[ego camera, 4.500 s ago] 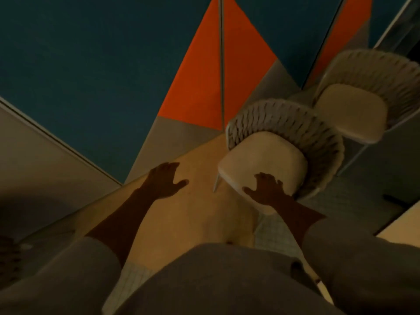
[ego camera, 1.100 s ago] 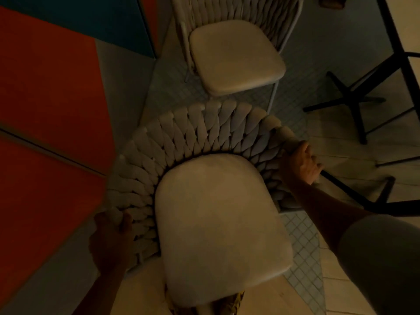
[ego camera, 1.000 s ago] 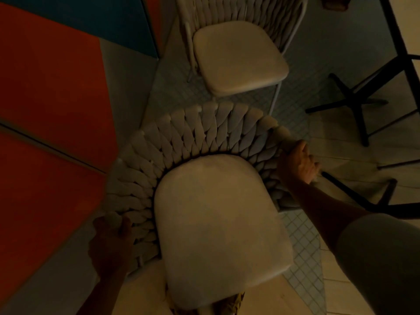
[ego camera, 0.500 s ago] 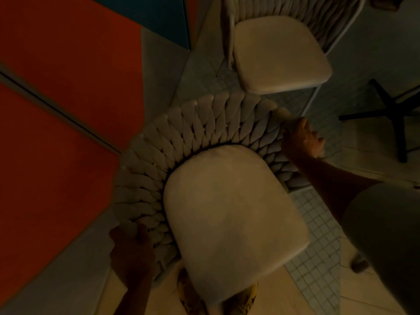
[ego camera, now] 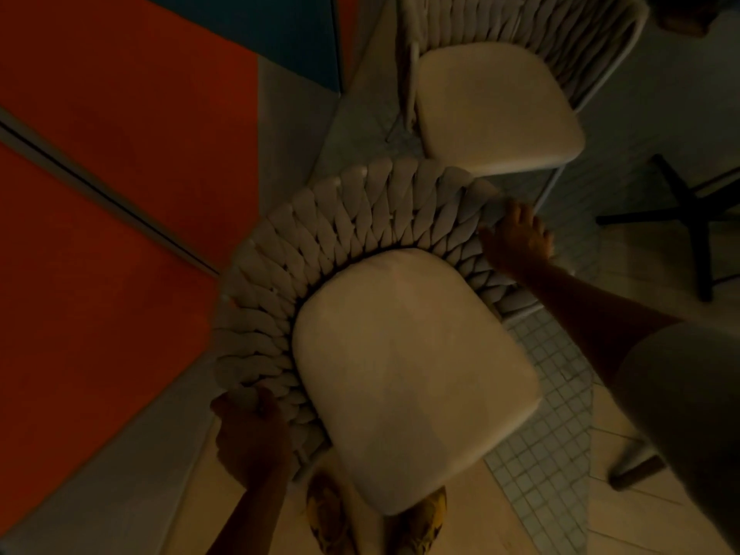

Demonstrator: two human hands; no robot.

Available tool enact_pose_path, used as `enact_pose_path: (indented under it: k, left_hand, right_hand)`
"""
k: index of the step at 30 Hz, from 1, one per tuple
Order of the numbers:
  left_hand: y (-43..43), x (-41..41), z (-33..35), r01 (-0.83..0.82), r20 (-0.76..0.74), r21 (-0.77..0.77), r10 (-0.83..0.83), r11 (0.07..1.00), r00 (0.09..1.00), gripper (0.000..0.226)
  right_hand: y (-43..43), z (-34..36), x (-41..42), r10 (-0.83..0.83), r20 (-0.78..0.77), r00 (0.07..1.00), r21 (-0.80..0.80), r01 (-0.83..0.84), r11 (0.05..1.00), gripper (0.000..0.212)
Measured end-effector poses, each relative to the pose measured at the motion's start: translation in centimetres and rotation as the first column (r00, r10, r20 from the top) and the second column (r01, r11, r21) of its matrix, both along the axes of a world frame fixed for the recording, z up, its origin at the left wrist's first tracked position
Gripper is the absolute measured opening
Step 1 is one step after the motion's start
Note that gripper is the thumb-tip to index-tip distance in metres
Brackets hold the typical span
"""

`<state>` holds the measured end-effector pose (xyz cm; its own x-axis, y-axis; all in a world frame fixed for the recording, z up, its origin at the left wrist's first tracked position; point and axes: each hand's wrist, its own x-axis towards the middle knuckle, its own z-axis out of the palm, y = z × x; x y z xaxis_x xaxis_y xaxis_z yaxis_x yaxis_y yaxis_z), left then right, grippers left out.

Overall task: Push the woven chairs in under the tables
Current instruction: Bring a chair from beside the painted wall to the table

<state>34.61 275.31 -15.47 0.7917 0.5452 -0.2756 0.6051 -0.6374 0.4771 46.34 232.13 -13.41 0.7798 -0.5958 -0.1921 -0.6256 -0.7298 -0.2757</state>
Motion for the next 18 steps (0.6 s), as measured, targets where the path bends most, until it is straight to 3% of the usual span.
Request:
enact_pose_path:
  k: [5, 9, 12, 15, 18]
  left_hand:
    - [2.7, 1.6, 1.7, 0.115, -0.178, -0.005, -0.114, 0.993, 0.977, 0.063]
    - [5.1, 5.7, 4.8, 0.232, -0.252, 0.032, -0.217, 0.972, 0.943, 0.089]
    - [5.3, 11.1, 7.7, 0.346, -0.200, 0.092, -0.323, 0.934, 0.925, 0.102]
    - [4.7, 16.7, 9.1, 0.433, -0.088, 0.108, -0.425, 0.895, 0.901, 0.089]
    - [3.9, 21.7, 10.3, 0.544, -0.008, 0.094, -0.546, 0.834, 0.838, 0.093]
  right_hand:
    - [6.2, 1.7, -4.8, 0.215, 0.026, 0.976, 0.083, -0.217, 0.973, 0.073]
    - [14.6, 3.8, -7.5, 0.354, 0.100, 0.930, 0.183, -0.367, 0.912, 0.059]
    - [21.6, 5.3, -8.3, 0.400, 0.168, 0.901, 0.251, -0.432, 0.867, 0.054]
    - [28.1, 5.4, -8.7, 0.414, 0.175, 0.893, 0.290, -0.449, 0.845, 0.057]
    - [34.7, 5.8, -8.4, 0.406, 0.129, 0.905, 0.337, -0.425, 0.840, 0.070]
